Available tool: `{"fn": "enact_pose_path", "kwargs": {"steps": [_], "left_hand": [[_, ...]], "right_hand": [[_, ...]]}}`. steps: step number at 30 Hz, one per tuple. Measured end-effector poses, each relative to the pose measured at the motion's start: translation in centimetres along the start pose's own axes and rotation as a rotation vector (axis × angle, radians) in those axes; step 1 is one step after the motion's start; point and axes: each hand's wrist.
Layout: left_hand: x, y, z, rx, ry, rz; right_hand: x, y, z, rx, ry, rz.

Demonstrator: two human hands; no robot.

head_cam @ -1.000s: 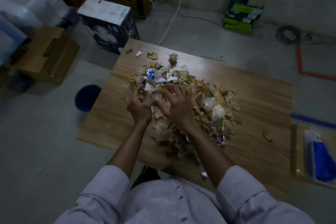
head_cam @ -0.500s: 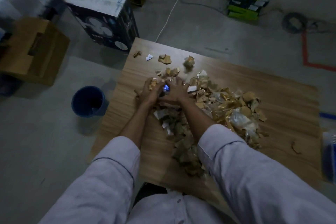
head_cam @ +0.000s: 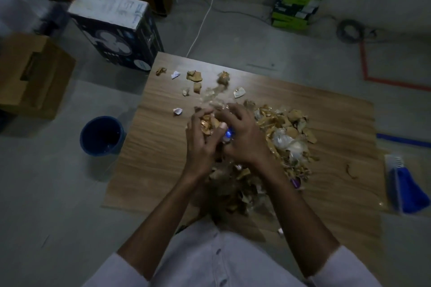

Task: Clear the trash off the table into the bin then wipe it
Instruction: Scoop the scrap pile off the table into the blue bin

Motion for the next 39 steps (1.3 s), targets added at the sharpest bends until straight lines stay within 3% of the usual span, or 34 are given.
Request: {"fn": "enact_pose_path", "kwargs": {"steps": [3,5,12,15,20,25,30,33,39], "left_hand": [[-3.6,-0.1,-3.9,0.114,0.085,-0.094],[-5.2,1.5,-6.4,0.204,0.123,-0.064],[-5.8,8.5,-9.1,0.566,0.202,0.191],[-5.2,8.5,-8.4,0.656,0.194,0.249],[-4.2,6.7,-6.4,0.58,0.13,0.208],[-3.1,6.3,-4.8,0.5,0.114,0.198],[-1.8,7.3,-3.7,0.331,0.23,0.23],[-0.1,7.5,-2.6,0.279,0.159,0.223],[4.5,6.4,0.7,0.41,0.083,0.168]], "right_hand": [[-4.7,-3.5,1.9,-0.036,-0.105,-0.045],[-6.8,-6.5,1.4,-0.081,-0.092,-0.113],[-8.0,-10.9,-1.5,-0.008,0.28,-0.249],[-8.0,-11.4,-1.3,0.035,0.309,-0.226],[-7.1,-10.5,-0.4,0.079,0.138,-0.101],[-6.6,-9.8,-1.0,0.027,0.051,-0.127],[-5.2,-9.2,-1.5,-0.059,-0.04,-0.096],[-3.3,-8.7,-1.5,-0.003,-0.093,-0.089],[3.5,-7.4,-2.8,-0.01,-0.106,-0.012]]}}
Point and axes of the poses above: each hand's wrist, its own x-axis towards the middle knuckle, its own z-axis out of the back of the hand, y = z × x, and after that the axes turned 1 degree about -y, right-handed
